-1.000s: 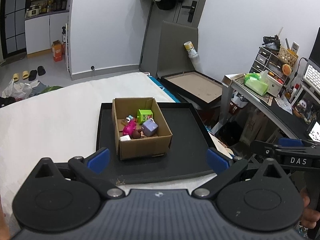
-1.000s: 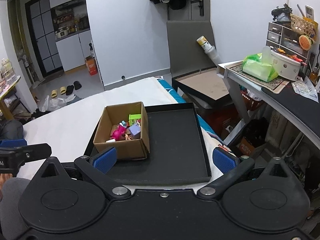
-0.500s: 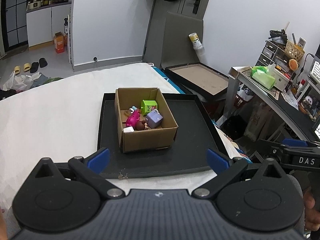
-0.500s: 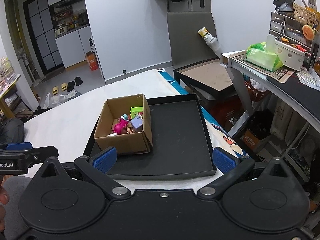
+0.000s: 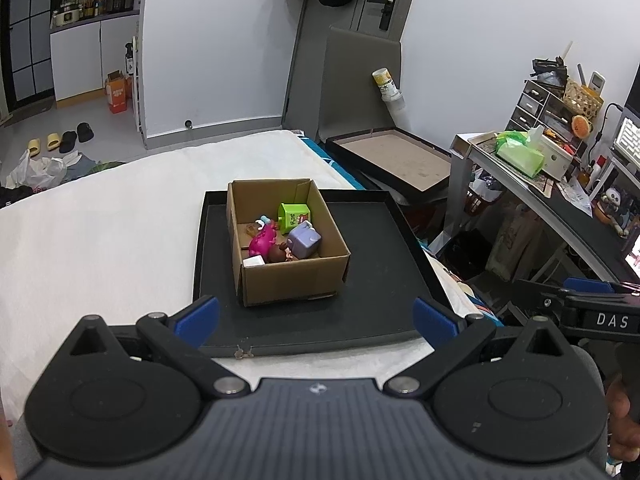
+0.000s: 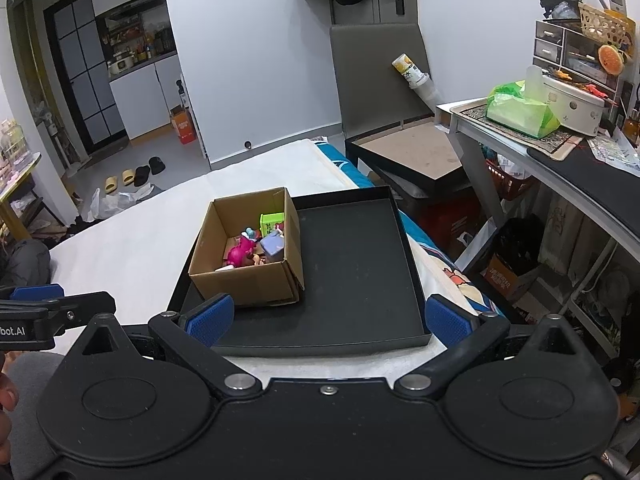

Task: Organize rigid objects

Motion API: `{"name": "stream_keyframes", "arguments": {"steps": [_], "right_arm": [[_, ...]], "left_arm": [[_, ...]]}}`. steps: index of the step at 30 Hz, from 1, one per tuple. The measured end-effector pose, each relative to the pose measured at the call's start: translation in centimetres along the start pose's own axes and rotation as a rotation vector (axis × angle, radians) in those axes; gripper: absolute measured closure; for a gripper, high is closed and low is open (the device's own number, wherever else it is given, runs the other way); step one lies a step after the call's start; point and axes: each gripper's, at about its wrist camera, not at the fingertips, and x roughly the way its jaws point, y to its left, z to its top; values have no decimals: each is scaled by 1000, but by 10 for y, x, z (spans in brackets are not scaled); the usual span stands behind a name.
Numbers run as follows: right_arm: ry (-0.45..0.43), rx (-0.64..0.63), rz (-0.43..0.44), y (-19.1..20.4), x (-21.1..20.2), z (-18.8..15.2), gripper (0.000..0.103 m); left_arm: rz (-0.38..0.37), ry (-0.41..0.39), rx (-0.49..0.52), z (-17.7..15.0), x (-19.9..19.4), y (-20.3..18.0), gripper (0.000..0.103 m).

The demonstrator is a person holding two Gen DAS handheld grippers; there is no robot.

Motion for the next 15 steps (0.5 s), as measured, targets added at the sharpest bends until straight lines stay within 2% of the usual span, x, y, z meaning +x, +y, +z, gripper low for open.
{"name": "stream_keyframes", "arguments": {"steps": [15], "right_arm": [[1,3,13,0,-4,0,0]], "left_arm": [[-2,-9,4,0,-5,-3,1]]}}
